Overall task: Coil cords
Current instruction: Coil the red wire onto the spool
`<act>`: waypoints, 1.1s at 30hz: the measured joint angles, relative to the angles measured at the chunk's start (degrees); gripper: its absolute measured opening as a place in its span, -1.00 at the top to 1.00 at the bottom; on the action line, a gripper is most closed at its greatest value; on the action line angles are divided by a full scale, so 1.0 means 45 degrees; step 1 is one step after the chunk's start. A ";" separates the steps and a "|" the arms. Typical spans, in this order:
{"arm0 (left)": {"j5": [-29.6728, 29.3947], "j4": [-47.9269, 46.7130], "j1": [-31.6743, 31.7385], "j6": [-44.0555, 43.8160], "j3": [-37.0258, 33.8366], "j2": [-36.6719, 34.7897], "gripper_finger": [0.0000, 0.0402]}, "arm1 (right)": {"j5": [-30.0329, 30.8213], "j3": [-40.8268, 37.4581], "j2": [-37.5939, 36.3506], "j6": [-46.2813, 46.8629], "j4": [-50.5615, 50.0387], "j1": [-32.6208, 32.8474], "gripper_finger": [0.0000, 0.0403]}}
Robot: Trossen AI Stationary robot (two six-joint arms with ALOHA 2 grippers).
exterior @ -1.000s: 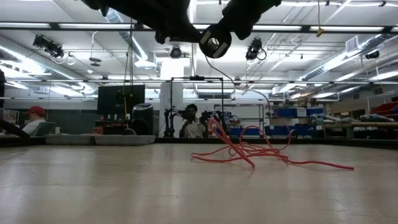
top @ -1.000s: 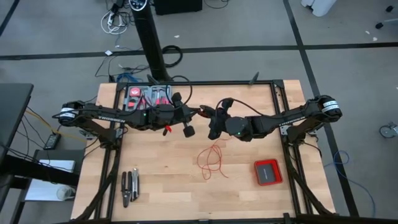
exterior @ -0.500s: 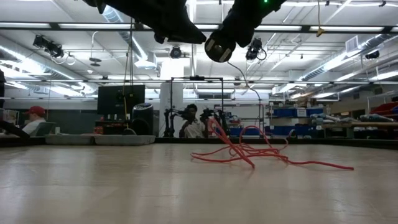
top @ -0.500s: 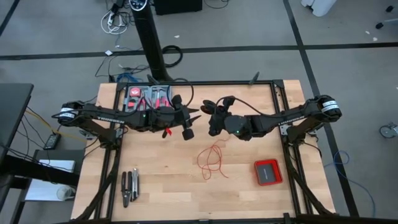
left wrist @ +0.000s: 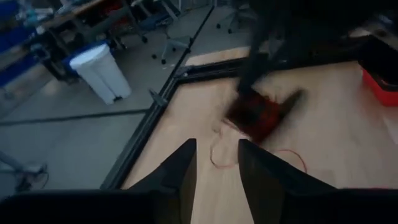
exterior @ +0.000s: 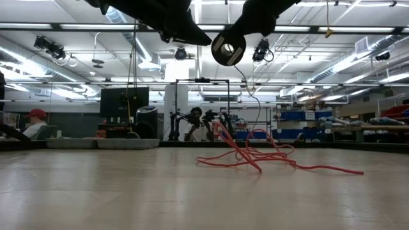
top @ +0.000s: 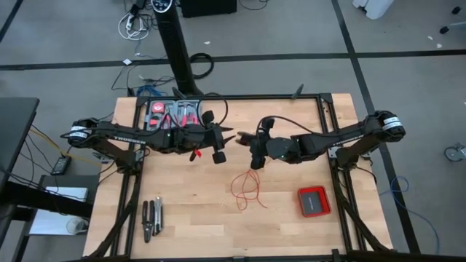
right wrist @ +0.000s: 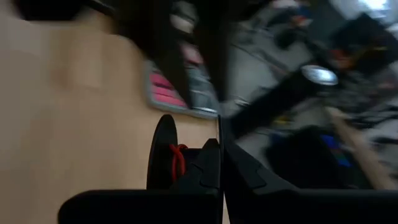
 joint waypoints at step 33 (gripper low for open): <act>0.1910 -0.0174 -0.0093 0.1337 0.0000 -0.0005 0.99 | -0.4895 -0.0005 -0.0383 0.1988 0.0300 -0.1007 0.58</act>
